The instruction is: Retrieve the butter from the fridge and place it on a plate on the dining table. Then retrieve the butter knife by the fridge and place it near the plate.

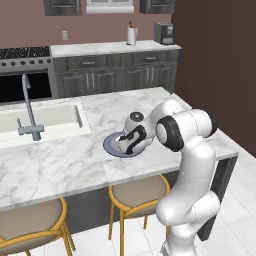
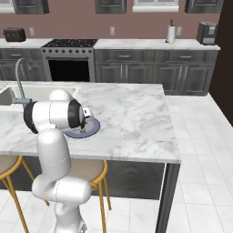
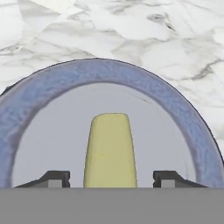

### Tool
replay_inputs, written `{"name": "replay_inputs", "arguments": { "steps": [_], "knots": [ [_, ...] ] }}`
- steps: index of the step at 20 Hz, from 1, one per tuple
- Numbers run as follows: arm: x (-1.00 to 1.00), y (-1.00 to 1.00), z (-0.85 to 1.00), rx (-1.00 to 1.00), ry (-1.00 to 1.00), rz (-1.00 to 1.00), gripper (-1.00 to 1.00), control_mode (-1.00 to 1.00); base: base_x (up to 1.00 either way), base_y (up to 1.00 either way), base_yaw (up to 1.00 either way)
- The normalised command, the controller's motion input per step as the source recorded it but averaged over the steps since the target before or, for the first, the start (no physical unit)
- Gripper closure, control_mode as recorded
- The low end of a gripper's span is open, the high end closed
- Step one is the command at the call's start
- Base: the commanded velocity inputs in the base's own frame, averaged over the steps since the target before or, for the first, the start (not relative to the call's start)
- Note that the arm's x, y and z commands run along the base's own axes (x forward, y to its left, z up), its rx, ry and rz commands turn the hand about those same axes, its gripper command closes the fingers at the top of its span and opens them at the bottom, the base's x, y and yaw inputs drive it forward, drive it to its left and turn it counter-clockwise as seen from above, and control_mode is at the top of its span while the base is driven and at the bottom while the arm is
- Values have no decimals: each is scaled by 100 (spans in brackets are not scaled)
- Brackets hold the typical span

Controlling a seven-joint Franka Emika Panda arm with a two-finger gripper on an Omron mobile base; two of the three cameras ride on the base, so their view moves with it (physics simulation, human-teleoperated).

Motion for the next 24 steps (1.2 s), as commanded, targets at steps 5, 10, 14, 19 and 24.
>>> {"name": "replay_inputs", "arguments": {
  "steps": [5, 10, 14, 19, 24],
  "knots": [
    [-3, 0, 9, 0, 4, -7, -100, -100, 0, 0, 0],
    [-4, 0, 28, -1, 0, -2, -100, -100, 0, 0, 0],
    [-28, 0, 49, 0, 1, -1, -100, -100, 0, 0, 0],
    [-40, -9, 94, 0, 21, -8, -100, -100, 0, 0, 0],
    [-79, -33, 100, 3, 33, -13, -100, -100, 0, 0, 0]
  ]
}}
